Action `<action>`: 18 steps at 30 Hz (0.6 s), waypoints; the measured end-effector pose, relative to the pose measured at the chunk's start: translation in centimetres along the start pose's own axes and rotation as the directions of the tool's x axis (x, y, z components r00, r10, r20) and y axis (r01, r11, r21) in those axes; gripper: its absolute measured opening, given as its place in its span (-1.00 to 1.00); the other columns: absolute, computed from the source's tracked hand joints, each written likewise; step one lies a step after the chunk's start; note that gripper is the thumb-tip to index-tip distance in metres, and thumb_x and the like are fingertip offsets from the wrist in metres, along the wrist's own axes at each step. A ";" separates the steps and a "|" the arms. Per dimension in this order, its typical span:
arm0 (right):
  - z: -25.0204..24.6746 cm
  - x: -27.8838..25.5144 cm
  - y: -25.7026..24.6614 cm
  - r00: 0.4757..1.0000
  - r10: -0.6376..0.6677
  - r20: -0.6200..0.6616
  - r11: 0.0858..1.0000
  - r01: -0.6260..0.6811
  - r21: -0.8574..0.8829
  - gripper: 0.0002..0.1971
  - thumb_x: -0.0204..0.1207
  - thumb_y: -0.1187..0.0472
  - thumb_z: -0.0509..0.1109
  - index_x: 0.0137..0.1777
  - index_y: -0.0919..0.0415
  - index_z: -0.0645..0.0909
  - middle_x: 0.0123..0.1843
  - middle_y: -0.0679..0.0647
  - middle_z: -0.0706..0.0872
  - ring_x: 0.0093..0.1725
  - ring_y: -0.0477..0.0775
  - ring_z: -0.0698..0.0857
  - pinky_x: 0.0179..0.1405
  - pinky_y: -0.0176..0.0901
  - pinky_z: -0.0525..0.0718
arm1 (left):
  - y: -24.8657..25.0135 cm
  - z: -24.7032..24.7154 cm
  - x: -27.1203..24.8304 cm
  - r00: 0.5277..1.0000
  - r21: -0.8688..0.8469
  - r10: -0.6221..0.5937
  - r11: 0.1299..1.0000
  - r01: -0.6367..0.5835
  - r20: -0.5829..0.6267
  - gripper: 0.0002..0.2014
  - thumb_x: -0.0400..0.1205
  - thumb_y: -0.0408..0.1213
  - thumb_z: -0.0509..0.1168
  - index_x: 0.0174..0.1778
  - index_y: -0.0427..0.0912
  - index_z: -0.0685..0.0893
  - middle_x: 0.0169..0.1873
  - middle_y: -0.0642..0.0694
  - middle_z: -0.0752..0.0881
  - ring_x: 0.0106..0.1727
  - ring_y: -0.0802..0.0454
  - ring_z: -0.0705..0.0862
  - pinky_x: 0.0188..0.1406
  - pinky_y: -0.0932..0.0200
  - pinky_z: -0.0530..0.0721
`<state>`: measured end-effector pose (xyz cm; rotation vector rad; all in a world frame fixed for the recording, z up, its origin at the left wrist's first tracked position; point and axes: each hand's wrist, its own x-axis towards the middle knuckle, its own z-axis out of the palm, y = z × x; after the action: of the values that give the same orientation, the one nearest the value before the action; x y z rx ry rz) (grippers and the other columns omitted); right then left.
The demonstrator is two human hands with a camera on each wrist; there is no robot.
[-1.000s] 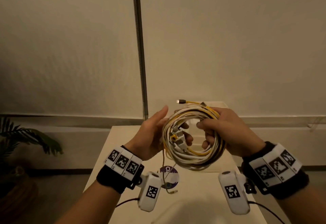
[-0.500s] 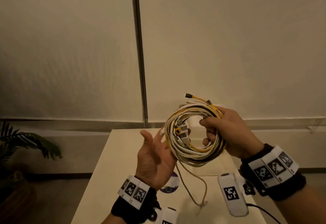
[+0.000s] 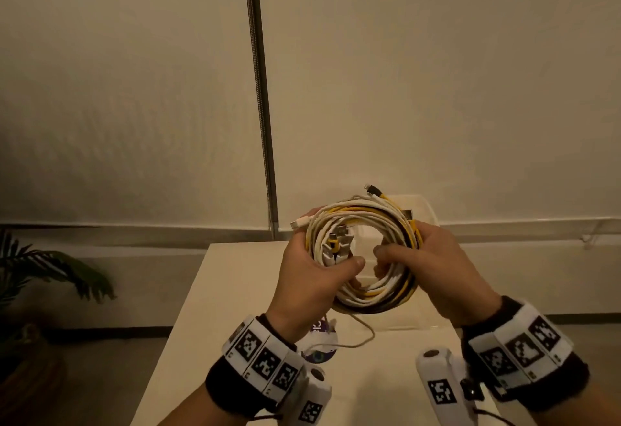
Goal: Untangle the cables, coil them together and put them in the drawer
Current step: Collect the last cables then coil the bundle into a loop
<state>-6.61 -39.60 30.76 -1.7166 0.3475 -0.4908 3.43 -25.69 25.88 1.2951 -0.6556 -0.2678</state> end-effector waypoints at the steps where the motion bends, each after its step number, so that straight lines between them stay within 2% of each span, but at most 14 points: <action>1: -0.4 0.2 -0.4 0.999 0.027 0.039 0.999 -0.025 -0.033 -0.88 0.41 0.45 0.49 -0.07 0.37 0.67 -0.28 0.36 0.78 -0.27 0.27 0.82 -0.22 0.06 0.80 | 0.3 -0.1 0.1 1.000 0.026 -0.006 1.000 0.005 0.028 -0.34 0.38 -0.45 0.57 0.34 0.07 0.52 0.02 -0.22 0.75 0.00 -0.30 0.77 0.01 -0.24 0.79; 3: -0.8 0.5 -1.3 0.993 0.057 0.103 0.997 -0.052 -0.052 -0.83 0.40 0.44 0.51 -0.01 0.34 0.68 -0.22 0.31 0.80 -0.22 0.27 0.84 -0.17 0.10 0.83 | 1.0 -0.4 0.3 0.997 0.091 -0.002 0.996 -0.005 0.078 -0.32 0.41 -0.55 0.53 0.37 0.05 0.48 0.00 -0.15 0.75 -0.02 -0.18 0.78 -0.07 -0.09 0.82; 6: -0.9 0.6 -2.1 0.989 0.011 0.144 0.991 0.008 -0.132 -0.76 0.37 0.46 0.53 0.02 0.29 0.67 -0.22 0.29 0.81 -0.25 0.26 0.84 -0.24 0.09 0.83 | 2.4 -1.1 0.6 0.980 0.226 0.015 0.972 -0.060 0.197 -0.19 0.41 -0.59 0.50 0.49 0.07 0.37 0.03 0.02 0.74 0.00 0.05 0.78 0.06 -0.05 0.80; 9: -0.7 0.7 -2.2 0.979 0.006 0.203 0.956 0.054 -0.289 -0.78 0.35 0.43 0.54 -0.04 0.23 0.67 -0.27 0.22 0.81 -0.33 0.10 0.84 -0.31 -0.14 0.80 | 4.0 -1.9 1.1 0.944 0.340 -0.022 0.936 -0.097 0.330 -0.05 0.41 -0.57 0.51 0.61 0.11 0.21 0.04 -0.01 0.73 -0.07 0.12 0.78 0.04 0.09 0.79; 11: -0.3 0.8 -2.0 0.974 0.004 0.228 0.924 0.083 -0.372 -0.78 0.33 0.38 0.56 -0.04 0.23 0.67 -0.25 0.17 0.80 -0.34 0.01 0.82 -0.33 -0.22 0.77 | 4.8 -2.3 1.7 0.923 0.402 -0.043 0.907 -0.124 0.382 -0.05 0.40 -0.55 0.51 0.61 0.12 0.22 0.01 0.00 0.73 -0.10 0.12 0.77 0.02 0.12 0.79; 14: 0.0 1.2 -1.8 0.974 -0.023 0.227 0.911 0.114 -0.396 -0.73 0.29 0.28 0.60 -0.02 0.18 0.67 -0.24 0.15 0.82 -0.31 0.02 0.82 -0.22 -0.09 0.82 | 5.2 -2.5 2.1 0.914 0.447 -0.065 0.884 -0.134 0.401 -0.10 0.38 -0.53 0.53 0.57 0.08 0.29 0.03 0.02 0.72 -0.07 0.13 0.77 0.01 0.08 0.78; 16: 0.1 1.2 -1.7 0.969 0.006 0.248 0.934 0.083 -0.348 -0.70 0.29 0.26 0.63 -0.01 0.17 0.66 -0.22 0.14 0.83 -0.28 0.05 0.82 -0.19 -0.07 0.81 | 5.5 -2.6 2.2 0.910 0.451 -0.092 0.886 -0.111 0.405 -0.13 0.38 -0.54 0.53 0.54 0.06 0.32 0.06 -0.02 0.72 -0.07 0.08 0.78 -0.05 0.02 0.81; 18: 0.0 1.3 -1.7 0.954 0.061 0.293 0.965 0.019 -0.261 -0.71 0.31 0.27 0.62 0.02 0.20 0.67 -0.18 0.20 0.83 -0.21 0.13 0.84 -0.13 0.05 0.81 | 5.9 -2.7 2.6 0.897 0.466 -0.118 0.879 -0.106 0.427 -0.15 0.38 -0.55 0.53 0.53 0.03 0.33 0.10 -0.06 0.71 -0.09 0.08 0.80 -0.12 0.05 0.82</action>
<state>-5.54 -39.89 32.64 -2.0090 0.2174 -0.1667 6.04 -23.30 31.85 1.7336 -1.1642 -0.4338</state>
